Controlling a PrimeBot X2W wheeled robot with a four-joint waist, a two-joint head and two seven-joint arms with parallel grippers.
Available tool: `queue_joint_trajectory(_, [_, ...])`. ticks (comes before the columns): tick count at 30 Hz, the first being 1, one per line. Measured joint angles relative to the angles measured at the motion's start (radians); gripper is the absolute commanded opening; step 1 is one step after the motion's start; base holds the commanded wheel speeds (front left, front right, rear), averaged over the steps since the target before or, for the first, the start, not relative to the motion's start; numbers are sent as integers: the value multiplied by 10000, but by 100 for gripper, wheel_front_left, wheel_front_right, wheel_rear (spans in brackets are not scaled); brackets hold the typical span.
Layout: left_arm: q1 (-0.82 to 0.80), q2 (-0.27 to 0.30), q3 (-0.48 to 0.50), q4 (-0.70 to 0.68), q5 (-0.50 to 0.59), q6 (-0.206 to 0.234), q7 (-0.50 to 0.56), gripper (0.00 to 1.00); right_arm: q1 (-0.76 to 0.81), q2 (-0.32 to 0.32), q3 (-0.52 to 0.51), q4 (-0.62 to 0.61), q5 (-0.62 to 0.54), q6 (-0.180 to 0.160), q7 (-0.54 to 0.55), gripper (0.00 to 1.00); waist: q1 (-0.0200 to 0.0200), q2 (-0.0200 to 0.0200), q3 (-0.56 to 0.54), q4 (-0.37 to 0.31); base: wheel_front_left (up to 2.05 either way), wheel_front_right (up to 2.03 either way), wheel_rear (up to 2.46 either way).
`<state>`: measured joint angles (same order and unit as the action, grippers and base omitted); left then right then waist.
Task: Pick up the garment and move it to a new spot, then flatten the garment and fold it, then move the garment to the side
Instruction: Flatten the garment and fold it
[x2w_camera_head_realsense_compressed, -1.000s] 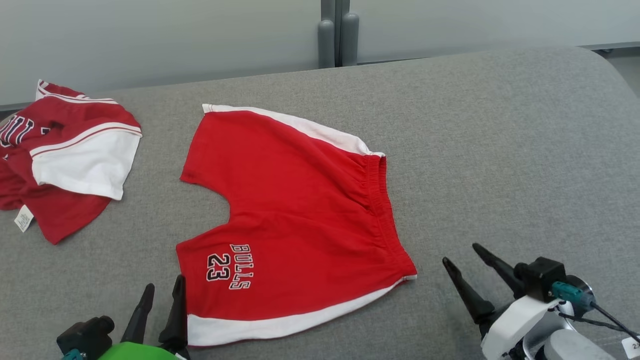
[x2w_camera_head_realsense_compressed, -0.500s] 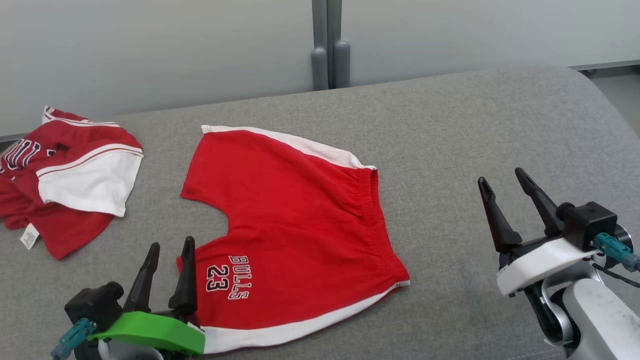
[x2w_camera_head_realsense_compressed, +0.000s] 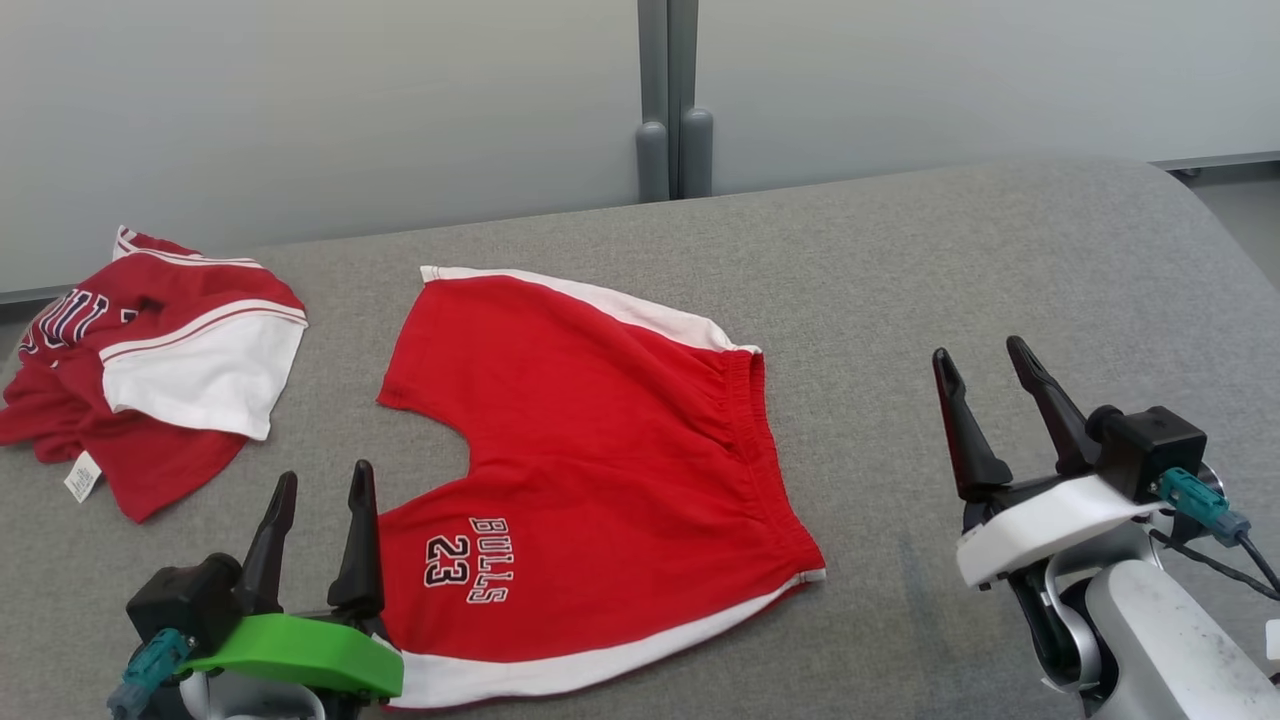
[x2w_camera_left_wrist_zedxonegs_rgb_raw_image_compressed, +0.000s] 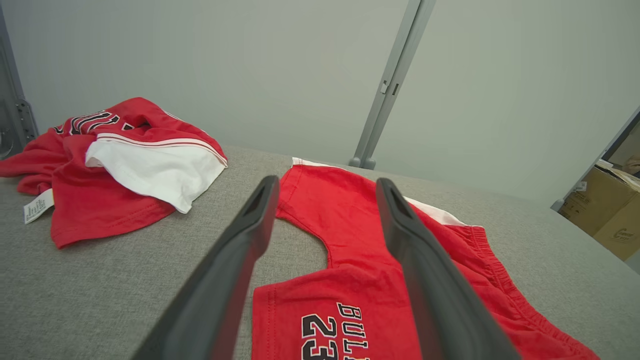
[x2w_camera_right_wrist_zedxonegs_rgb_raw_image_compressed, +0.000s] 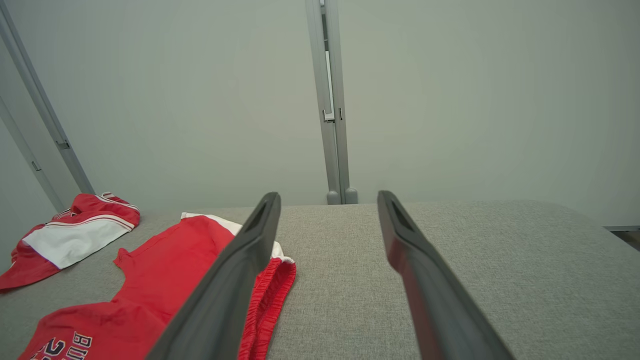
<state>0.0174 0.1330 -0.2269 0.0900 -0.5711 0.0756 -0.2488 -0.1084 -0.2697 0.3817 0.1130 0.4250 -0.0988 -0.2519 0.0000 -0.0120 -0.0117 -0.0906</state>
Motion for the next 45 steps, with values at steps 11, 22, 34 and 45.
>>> queue_joint_trajectory(11, [314,-226,77,38,293,130,0,100,19,159,-50,349,-151,-2,0,100,0,0,-122,75,0,0,0])
queue_joint_trajectory(22, [481,-307,236,35,374,174,0,100,97,222,-86,420,-326,4,0,100,0,0,-231,126,0,0,0])
queue_joint_trajectory(34, [878,-378,205,297,370,176,2,100,248,209,380,782,-577,518,-2,100,0,0,-285,205,0,0,0])
queue_joint_trajectory(45, [1379,-163,-117,1110,109,-54,842,100,786,-261,1894,1538,-907,1875,290,100,0,0,-41,397,0,0,0])
